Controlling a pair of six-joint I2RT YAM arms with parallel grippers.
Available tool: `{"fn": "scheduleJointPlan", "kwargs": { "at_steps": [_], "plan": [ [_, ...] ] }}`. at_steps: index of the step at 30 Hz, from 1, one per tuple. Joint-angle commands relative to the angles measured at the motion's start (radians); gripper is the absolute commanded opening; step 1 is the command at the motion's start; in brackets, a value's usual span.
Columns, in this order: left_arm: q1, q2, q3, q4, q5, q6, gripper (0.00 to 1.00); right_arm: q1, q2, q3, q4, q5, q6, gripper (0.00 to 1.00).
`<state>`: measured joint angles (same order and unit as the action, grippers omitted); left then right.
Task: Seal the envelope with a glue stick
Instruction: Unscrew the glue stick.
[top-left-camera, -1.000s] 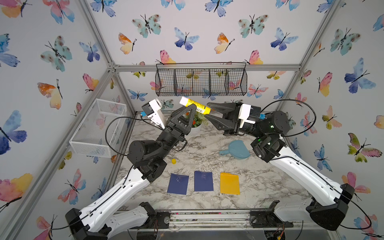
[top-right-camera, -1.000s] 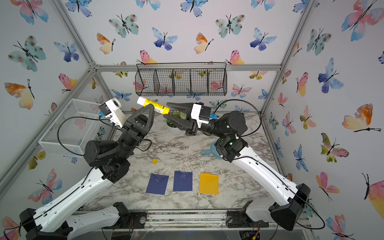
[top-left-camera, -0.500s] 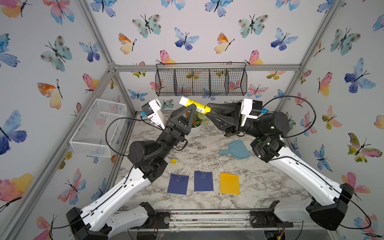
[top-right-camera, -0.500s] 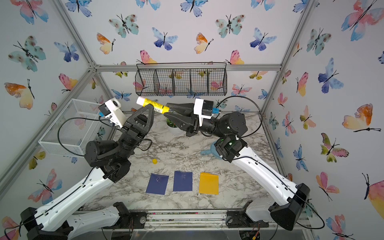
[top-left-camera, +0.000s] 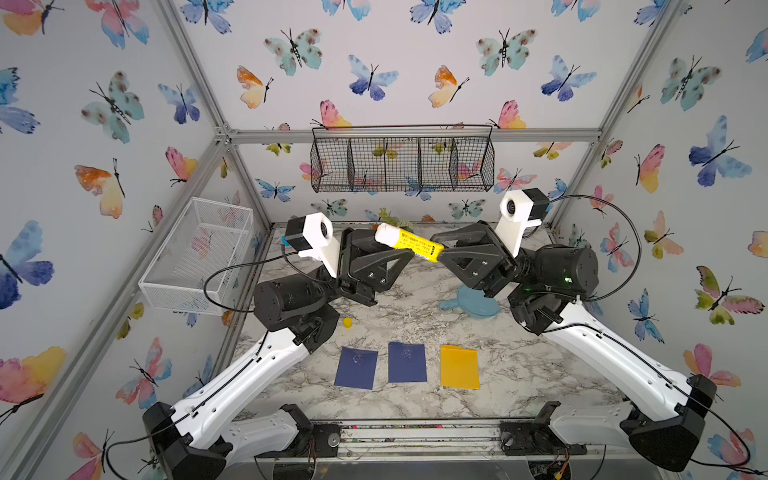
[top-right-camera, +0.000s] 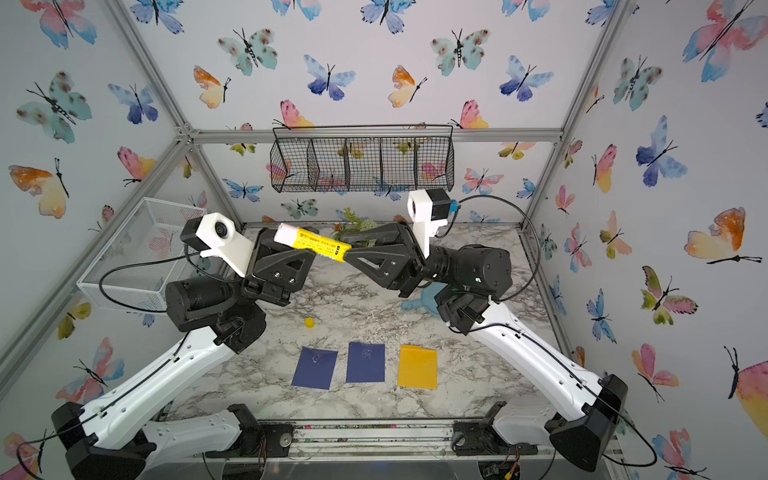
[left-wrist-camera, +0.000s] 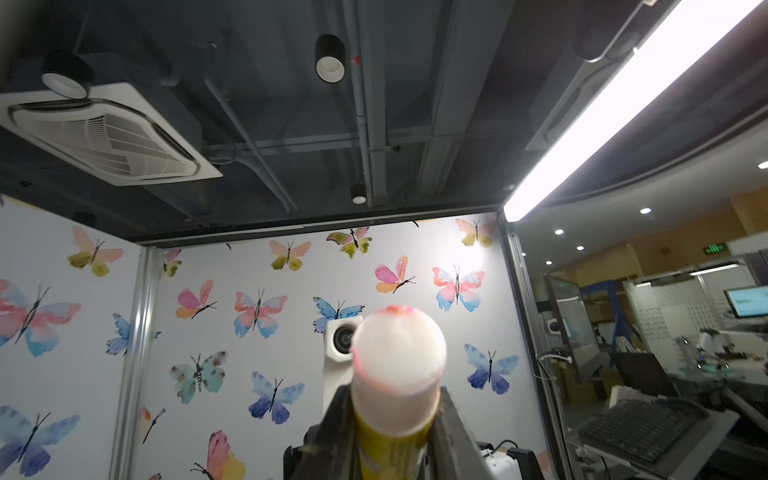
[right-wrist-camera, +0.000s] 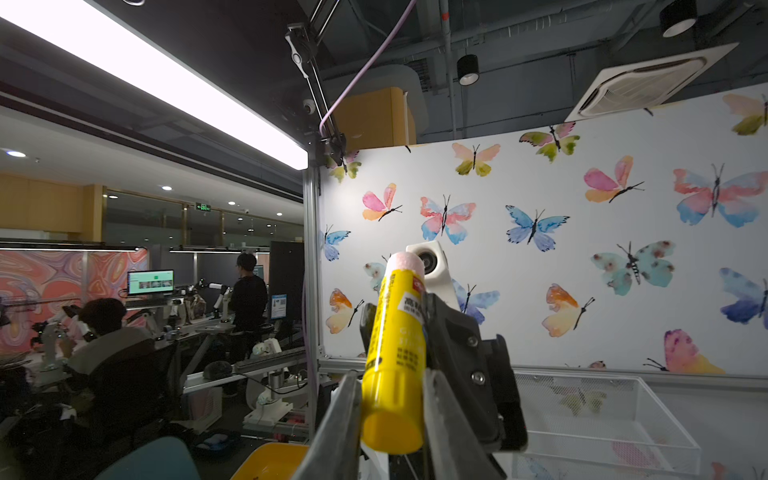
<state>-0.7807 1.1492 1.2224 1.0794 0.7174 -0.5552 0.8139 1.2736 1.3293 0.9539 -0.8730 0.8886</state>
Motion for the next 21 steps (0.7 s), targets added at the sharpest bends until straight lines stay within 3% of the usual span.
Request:
{"fn": "scheduleJointPlan", "kwargs": {
  "at_steps": [1, 4, 6, 8, 10, 17, 21],
  "plan": [
    [-0.012, -0.007, 0.083, 0.035, 0.376, 0.101, 0.0, -0.009, 0.01, -0.03, 0.058, -0.018, 0.182, 0.23],
    [-0.011, -0.015, 0.127, -0.091, 0.512, 0.217, 0.0, -0.009, 0.014, -0.052, 0.114, -0.039, 0.256, 0.23],
    [-0.012, -0.034, 0.143, -0.206, 0.536, 0.316, 0.0, -0.009, 0.014, -0.059, 0.13, -0.041, 0.277, 0.23],
    [-0.012, -0.07, 0.141, -0.355, 0.476, 0.449, 0.0, -0.009, 0.005, -0.064, 0.129, -0.022, 0.269, 0.23],
    [-0.012, -0.106, 0.106, -0.399, 0.336, 0.491, 0.0, -0.009, -0.015, -0.074, 0.104, 0.032, 0.226, 0.24],
    [-0.011, -0.155, -0.003, -0.332, -0.136, 0.271, 0.0, -0.009, -0.071, -0.053, -0.04, 0.177, -0.106, 0.45],
    [-0.012, -0.165, -0.048, -0.326, -0.373, 0.071, 0.0, -0.009, -0.075, -0.053, -0.054, 0.218, -0.345, 0.48]
  ]
}}
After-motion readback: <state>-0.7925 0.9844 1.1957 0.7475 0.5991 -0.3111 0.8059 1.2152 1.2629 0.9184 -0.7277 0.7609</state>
